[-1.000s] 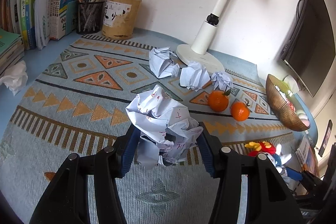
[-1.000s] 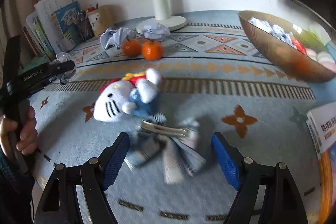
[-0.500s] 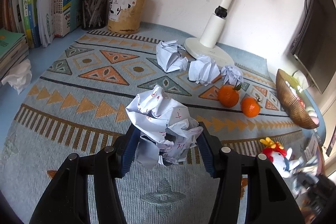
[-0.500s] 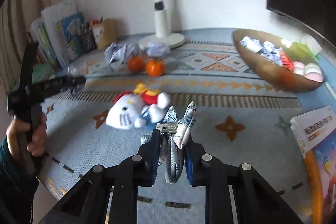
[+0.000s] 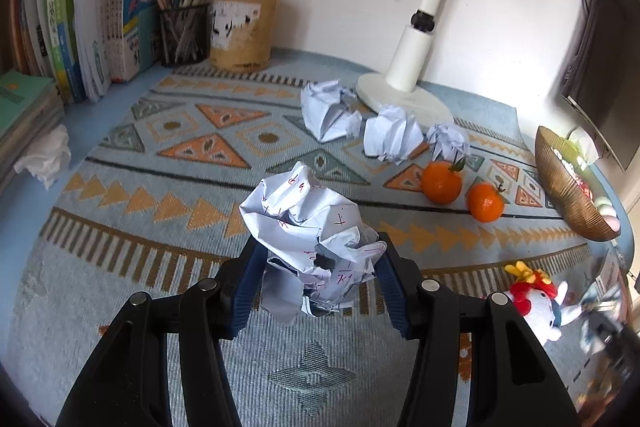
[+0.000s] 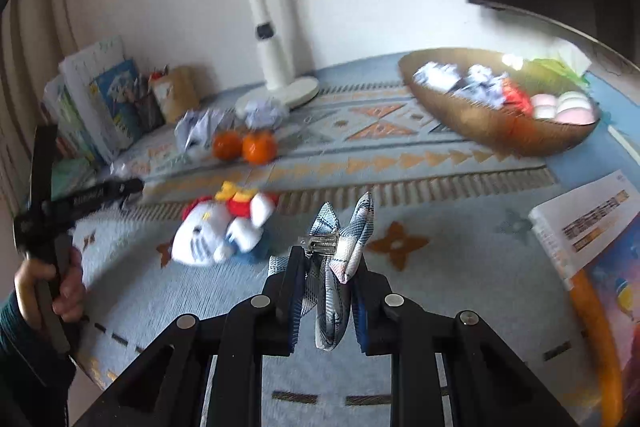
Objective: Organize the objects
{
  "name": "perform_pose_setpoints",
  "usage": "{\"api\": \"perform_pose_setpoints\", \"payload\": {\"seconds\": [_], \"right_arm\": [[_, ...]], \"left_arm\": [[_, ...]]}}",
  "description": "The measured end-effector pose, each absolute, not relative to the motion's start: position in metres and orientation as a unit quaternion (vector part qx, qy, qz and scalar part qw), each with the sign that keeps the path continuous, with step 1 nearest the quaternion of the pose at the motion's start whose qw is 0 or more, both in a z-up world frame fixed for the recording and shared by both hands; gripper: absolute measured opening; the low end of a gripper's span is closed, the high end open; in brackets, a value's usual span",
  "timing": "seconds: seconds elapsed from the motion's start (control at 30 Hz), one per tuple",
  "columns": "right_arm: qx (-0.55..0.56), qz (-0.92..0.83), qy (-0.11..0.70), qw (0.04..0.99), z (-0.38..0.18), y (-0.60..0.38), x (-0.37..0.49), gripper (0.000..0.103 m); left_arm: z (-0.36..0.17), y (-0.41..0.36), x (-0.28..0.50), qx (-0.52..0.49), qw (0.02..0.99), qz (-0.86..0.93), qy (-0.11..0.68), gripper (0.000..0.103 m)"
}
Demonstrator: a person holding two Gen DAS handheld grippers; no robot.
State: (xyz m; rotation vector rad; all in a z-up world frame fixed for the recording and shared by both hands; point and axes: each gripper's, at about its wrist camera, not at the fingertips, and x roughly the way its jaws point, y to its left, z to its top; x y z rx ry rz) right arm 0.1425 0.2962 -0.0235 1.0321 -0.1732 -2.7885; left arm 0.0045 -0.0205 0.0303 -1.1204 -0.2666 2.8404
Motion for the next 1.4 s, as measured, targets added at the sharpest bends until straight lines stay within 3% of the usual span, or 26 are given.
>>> {"api": "perform_pose_setpoints", "payload": {"seconds": [0.17, 0.4, 0.83, 1.03, 1.27, 1.3, 1.33, 1.37, 1.4], "right_arm": [[0.326, -0.941, -0.080, 0.049, -0.007, 0.320, 0.138, 0.020], [0.340, -0.935, -0.089, 0.053, -0.017, 0.323, 0.135, 0.020], [0.348, -0.931, -0.089, 0.059, -0.028, 0.325, 0.140, 0.020], [0.271, -0.960, -0.070, -0.021, 0.035, 0.347, 0.129, 0.020], [0.225, -0.955, -0.131, -0.141, 0.103, 0.411, 0.067, 0.020], [0.227, -0.952, -0.139, -0.154, 0.104, 0.419, 0.057, 0.022], [0.231, -0.950, -0.144, -0.152, 0.102, 0.426, 0.047, 0.025], [0.243, -0.949, -0.140, -0.146, 0.100, 0.430, 0.035, 0.043], [0.269, -0.943, -0.130, -0.149, 0.095, 0.433, 0.023, 0.071]], "left_arm": [[0.032, -0.004, 0.002, -0.369, 0.041, 0.927, -0.046, 0.051], [0.025, -0.016, -0.003, -0.387, 0.034, 0.918, -0.075, 0.051], [0.029, -0.005, -0.004, -0.387, 0.020, 0.921, -0.046, 0.051], [0.108, 0.079, -0.014, -0.334, 0.155, 0.930, -0.022, 0.051], [0.186, 0.231, -0.070, -0.280, 0.305, 0.910, 0.007, 0.051], [0.187, 0.244, -0.075, -0.279, 0.311, 0.908, 0.009, 0.053], [0.186, 0.257, -0.080, -0.279, 0.320, 0.906, 0.010, 0.068], [0.182, 0.268, -0.086, -0.280, 0.323, 0.904, 0.016, 0.093], [0.177, 0.276, -0.088, -0.278, 0.310, 0.909, 0.027, 0.100]]}}
